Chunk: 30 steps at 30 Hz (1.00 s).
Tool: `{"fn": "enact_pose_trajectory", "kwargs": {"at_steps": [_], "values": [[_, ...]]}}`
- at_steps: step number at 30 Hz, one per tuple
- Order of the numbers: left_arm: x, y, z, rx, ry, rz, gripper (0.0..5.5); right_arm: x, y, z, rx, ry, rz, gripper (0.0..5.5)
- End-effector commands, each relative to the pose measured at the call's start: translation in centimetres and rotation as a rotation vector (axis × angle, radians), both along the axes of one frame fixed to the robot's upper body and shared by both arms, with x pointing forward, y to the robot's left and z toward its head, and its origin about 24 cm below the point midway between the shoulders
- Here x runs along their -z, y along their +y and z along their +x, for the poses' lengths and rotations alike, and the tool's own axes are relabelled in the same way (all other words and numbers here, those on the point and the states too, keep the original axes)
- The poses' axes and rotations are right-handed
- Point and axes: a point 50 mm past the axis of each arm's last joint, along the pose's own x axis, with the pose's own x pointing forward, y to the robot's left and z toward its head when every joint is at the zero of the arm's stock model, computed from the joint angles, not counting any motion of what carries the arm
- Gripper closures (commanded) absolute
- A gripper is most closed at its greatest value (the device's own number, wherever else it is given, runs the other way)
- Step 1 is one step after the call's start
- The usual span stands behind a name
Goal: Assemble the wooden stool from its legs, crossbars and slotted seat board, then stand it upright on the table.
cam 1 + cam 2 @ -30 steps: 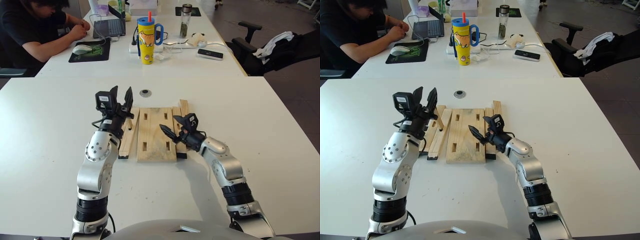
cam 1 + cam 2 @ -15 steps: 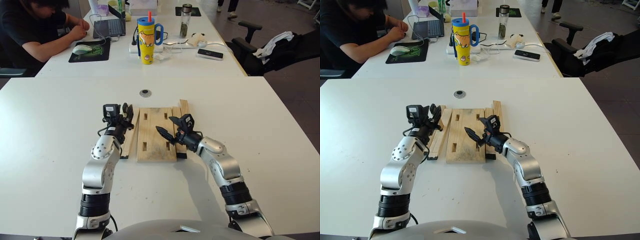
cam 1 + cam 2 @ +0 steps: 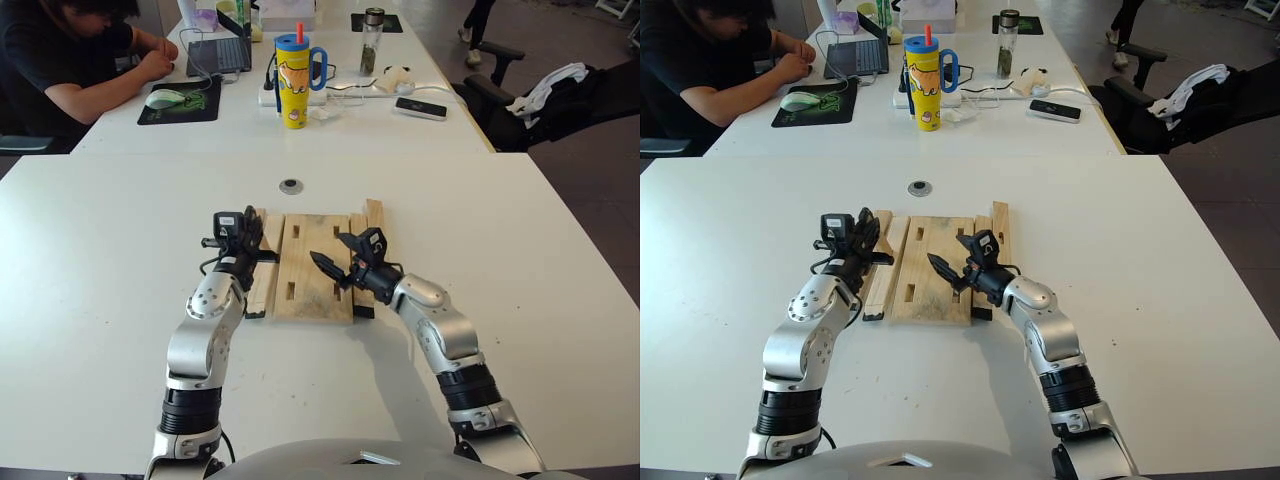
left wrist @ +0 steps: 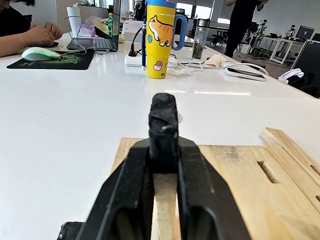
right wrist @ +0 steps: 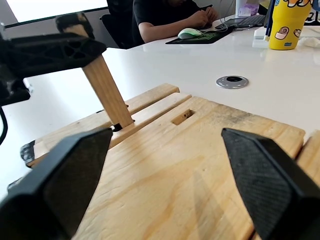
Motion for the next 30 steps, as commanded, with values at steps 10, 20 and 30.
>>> {"fn": "enact_pose_trajectory", "kwargs": {"at_steps": [10, 20, 30], "values": [[-8.6, 1.9, 2.1, 0.324, -0.15, -0.29, 5.09, -5.0, -6.3, 2.5, -0.027, 0.18, 0.555, 0.44], [-9.9, 2.7, 2.4, 0.719, -0.051, -0.653, 5.09, -5.0, -8.4, 2.2, -0.253, 0.444, 0.8, 0.1], [-9.0, 1.8, 1.8, 0.838, 0.049, -0.804, 5.09, -6.0, -7.8, 1.8, -0.379, 0.463, 0.915, 0.1]]}}
